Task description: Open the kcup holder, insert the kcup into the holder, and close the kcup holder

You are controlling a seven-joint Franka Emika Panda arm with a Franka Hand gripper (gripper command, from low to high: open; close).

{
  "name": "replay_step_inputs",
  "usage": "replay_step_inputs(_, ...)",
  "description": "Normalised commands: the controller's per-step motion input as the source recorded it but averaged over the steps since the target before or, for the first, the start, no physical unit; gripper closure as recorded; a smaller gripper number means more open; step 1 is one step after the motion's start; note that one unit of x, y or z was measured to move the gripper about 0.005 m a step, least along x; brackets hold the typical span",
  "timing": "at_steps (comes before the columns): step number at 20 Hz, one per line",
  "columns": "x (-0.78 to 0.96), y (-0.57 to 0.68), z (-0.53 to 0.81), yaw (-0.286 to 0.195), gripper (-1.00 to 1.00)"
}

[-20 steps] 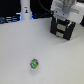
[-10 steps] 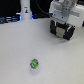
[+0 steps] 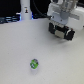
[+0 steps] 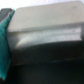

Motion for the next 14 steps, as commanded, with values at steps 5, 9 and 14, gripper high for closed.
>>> replay_step_inputs(5, 0.92, -0.31, 0.19, -0.093, 1.0)
replay_step_inputs(9, 0.88, -0.37, 0.17, -0.092, 1.0)
replay_step_inputs(14, 0.85, -0.42, 0.15, -0.087, 1.0)
